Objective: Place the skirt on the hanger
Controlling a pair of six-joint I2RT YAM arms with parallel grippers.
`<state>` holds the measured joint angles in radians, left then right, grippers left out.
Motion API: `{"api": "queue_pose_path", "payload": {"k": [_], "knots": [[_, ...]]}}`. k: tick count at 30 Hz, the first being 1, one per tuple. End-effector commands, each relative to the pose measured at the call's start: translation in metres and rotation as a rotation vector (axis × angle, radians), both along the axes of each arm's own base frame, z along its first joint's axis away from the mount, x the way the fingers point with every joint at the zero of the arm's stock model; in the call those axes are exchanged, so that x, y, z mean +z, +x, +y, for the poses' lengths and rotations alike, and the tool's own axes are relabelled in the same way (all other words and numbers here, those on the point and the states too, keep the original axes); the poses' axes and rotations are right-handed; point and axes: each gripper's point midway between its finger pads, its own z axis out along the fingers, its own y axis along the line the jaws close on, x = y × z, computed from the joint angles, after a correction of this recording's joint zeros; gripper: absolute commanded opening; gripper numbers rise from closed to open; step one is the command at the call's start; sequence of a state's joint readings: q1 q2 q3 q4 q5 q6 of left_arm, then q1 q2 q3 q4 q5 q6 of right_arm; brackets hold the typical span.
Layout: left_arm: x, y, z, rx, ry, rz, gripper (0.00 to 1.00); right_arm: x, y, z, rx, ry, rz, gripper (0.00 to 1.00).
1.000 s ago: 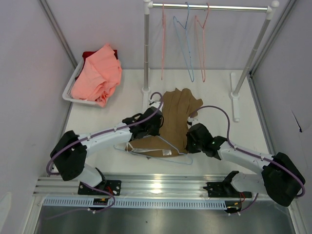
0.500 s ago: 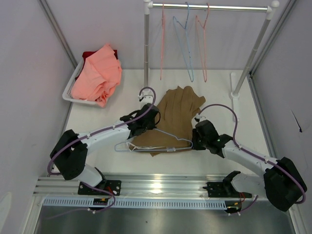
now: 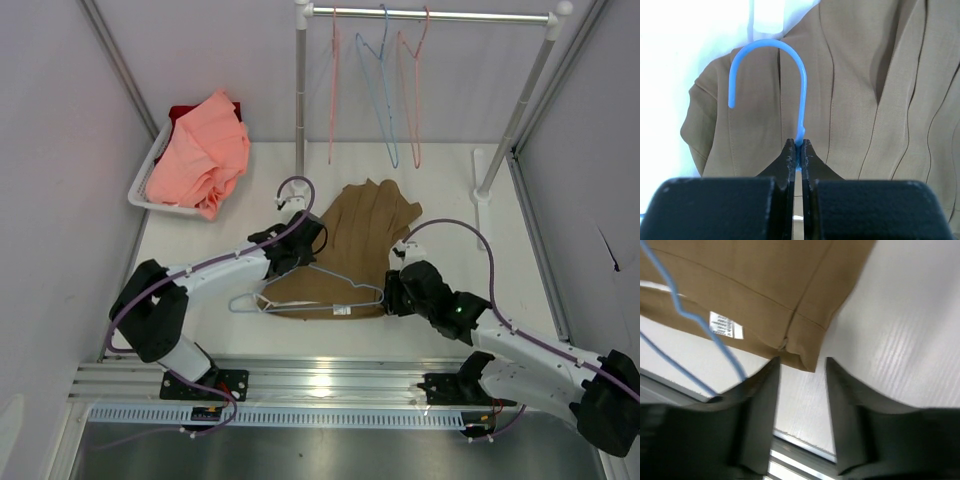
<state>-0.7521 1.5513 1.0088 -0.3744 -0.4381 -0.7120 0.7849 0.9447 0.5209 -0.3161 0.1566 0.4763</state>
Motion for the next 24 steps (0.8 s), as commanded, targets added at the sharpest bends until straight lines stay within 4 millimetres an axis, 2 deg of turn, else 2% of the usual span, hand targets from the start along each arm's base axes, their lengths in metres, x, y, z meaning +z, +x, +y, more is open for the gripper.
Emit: {"api": "queue_pose_path", "payload": {"k": [1,5,11,15,24], "knots": [[0.018,0.017,-0.008,0.083,-0.102,-0.028,0.00,0.013,-0.006,0.018,0.033,0.033,-0.071,0.38],[0.017,0.020,-0.009,0.090,-0.124,-0.013,0.00,-0.004,-0.024,0.026,0.080,-0.019,-0.029,0.26],[0.016,0.022,-0.012,0.097,-0.162,0.008,0.00,-0.014,-0.038,0.038,0.111,0.015,-0.008,0.23],[0.017,0.025,-0.014,0.099,-0.165,0.012,0.00,-0.010,-0.038,0.047,0.116,0.059,-0.037,0.24],[0.013,0.029,-0.018,0.109,-0.171,0.018,0.00,-0.031,-0.027,0.060,0.116,0.022,-0.037,0.21]]}}
